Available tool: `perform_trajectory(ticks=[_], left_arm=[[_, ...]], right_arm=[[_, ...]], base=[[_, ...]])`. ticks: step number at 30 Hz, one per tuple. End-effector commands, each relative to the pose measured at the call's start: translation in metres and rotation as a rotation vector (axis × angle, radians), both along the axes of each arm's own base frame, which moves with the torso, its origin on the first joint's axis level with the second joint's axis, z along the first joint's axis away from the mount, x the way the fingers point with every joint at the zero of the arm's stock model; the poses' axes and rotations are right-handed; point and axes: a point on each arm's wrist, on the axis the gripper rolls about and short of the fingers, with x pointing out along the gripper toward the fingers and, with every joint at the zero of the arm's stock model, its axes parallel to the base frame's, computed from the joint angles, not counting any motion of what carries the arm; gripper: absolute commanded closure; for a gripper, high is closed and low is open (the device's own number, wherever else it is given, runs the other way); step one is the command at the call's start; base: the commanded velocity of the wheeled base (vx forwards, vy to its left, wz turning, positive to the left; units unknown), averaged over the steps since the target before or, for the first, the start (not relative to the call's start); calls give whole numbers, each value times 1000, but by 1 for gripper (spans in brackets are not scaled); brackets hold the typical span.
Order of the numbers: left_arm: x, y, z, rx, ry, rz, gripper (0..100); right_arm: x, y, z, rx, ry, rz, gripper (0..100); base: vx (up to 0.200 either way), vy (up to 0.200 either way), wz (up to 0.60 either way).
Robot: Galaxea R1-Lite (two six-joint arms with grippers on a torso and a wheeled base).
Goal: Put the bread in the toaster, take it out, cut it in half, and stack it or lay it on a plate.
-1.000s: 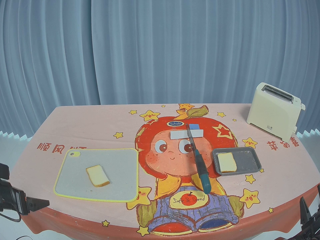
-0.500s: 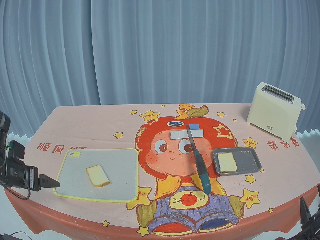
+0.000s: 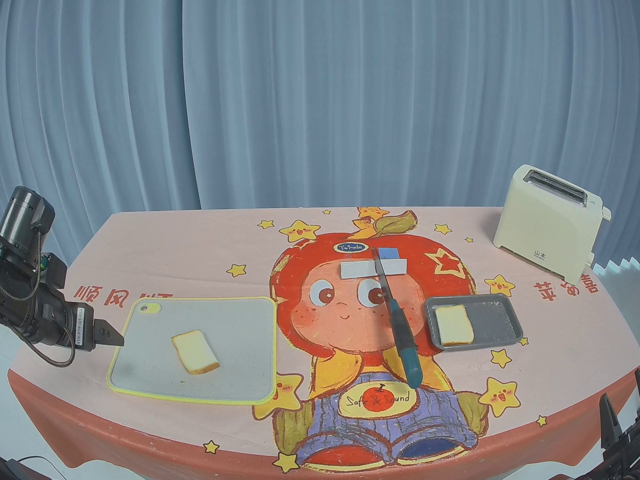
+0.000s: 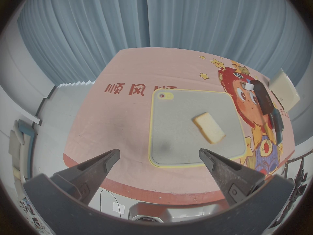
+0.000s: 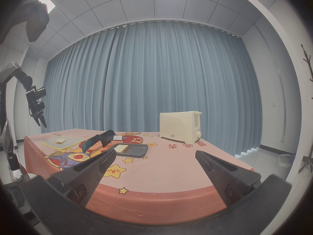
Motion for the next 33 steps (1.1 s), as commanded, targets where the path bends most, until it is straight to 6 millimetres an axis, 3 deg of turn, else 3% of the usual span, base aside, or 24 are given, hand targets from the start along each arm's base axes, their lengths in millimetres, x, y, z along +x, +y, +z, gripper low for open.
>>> perform_trajectory(ticks=[1,11,14,20,33], left_arm=[[2,-2,2,6,-7,2,0],[-1,-16,-6,-29,39,-15,0],[8,-24,-15,-32,70,-8,0],[15,-34,-15,-43,84,-30,0],[59,-46,-32,-60,146,53,0]], right_arm=[[0,0,-5,0,1,1,0],[0,0,-5,0,1,2,0],[0,0,-5,0,1,1,0],[0,0,-5,0,1,1,0],[0,0,-5,0,1,1,0]], base=[[0,0,0],[0,0,0],[0,0,0],[0,0,0],[0,0,0]])
